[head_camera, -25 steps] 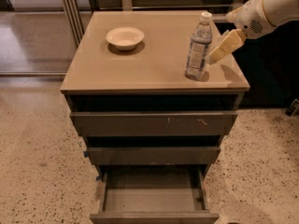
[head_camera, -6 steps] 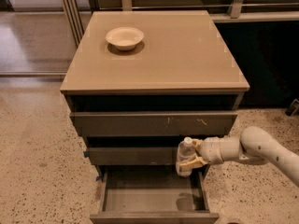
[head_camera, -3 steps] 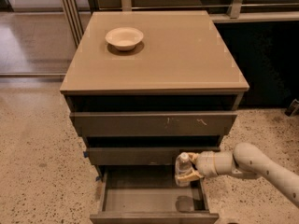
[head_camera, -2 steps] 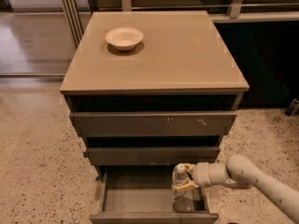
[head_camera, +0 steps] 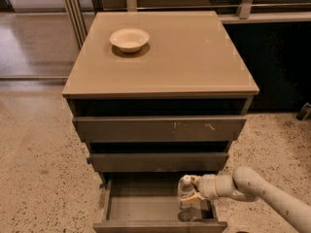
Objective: Place blue plastic bottle into bottom drawer
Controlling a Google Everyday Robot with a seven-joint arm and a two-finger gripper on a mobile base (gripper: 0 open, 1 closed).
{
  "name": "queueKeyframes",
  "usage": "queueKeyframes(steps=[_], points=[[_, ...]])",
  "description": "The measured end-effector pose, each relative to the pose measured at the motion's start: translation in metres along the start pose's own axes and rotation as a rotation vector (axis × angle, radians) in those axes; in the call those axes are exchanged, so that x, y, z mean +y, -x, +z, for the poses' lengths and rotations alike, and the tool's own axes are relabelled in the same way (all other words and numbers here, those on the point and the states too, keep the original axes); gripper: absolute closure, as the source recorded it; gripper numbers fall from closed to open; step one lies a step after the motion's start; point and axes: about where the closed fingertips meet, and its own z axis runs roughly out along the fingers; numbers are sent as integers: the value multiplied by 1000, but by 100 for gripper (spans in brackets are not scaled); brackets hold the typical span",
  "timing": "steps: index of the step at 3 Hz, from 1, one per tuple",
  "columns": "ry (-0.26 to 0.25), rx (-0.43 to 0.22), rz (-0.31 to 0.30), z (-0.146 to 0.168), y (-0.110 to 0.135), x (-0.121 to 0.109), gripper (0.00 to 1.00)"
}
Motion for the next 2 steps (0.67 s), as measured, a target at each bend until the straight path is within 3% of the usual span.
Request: queueKeyframes(steps=[2], points=[[-50, -21, -51, 14, -42, -14, 100]])
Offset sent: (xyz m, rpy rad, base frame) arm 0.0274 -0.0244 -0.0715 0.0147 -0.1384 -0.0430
